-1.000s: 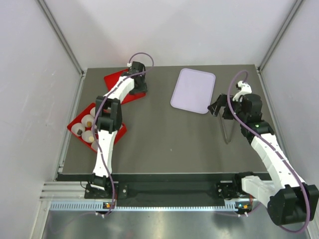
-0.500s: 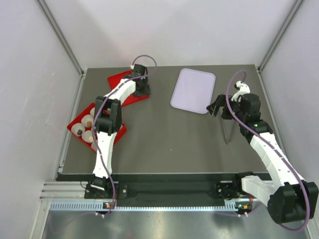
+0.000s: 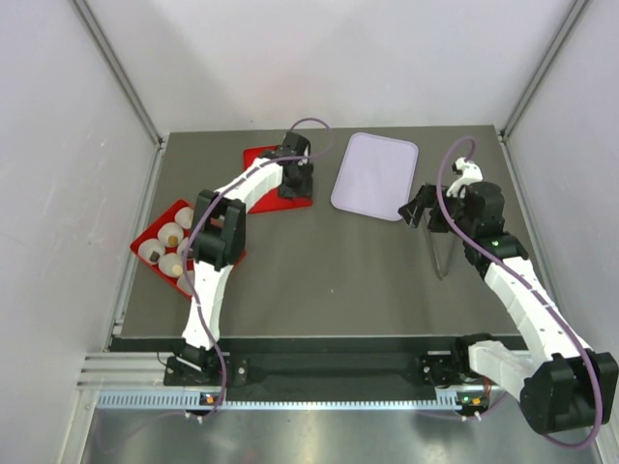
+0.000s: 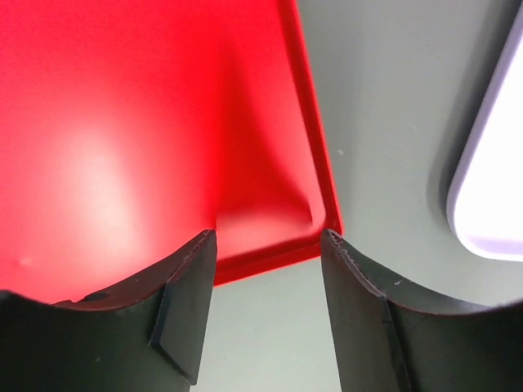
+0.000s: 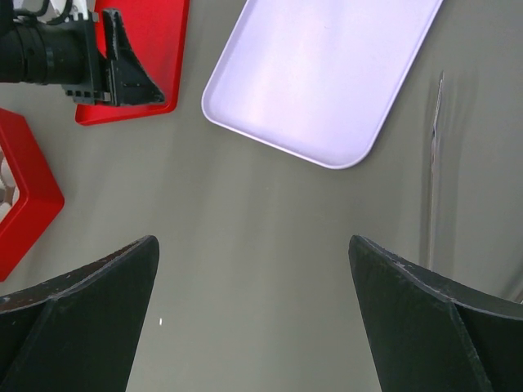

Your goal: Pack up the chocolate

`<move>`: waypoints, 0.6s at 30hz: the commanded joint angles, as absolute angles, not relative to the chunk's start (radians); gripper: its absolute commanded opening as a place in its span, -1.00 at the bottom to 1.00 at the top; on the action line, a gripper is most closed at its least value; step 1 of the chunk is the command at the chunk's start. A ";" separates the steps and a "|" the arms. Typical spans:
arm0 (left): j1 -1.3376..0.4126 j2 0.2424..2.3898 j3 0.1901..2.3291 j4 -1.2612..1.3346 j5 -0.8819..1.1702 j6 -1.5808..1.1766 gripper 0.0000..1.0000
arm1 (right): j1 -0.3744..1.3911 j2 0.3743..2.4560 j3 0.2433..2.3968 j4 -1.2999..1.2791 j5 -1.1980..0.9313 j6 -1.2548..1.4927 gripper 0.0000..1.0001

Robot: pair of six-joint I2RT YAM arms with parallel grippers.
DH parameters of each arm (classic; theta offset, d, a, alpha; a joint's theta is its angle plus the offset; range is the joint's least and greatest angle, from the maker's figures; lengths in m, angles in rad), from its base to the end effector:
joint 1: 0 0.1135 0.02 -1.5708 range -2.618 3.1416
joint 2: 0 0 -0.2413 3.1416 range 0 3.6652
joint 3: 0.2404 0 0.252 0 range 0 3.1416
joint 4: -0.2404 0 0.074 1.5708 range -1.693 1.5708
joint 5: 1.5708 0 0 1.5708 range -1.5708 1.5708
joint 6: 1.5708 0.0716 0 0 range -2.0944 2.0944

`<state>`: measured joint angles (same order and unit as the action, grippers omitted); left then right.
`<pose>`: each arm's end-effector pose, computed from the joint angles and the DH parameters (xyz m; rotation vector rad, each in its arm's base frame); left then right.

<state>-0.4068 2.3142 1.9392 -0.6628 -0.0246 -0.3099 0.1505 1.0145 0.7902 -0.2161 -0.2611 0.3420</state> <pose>0.4663 -0.1990 0.1319 0.1184 2.6227 -0.2211 0.2682 0.0594 0.2614 0.0259 2.0423 0.5739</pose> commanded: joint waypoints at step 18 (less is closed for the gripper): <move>-0.436 2.345 2.028 -0.563 -0.034 -0.508 -0.03 | 0.167 0.980 0.781 -0.179 -0.256 0.316 0.97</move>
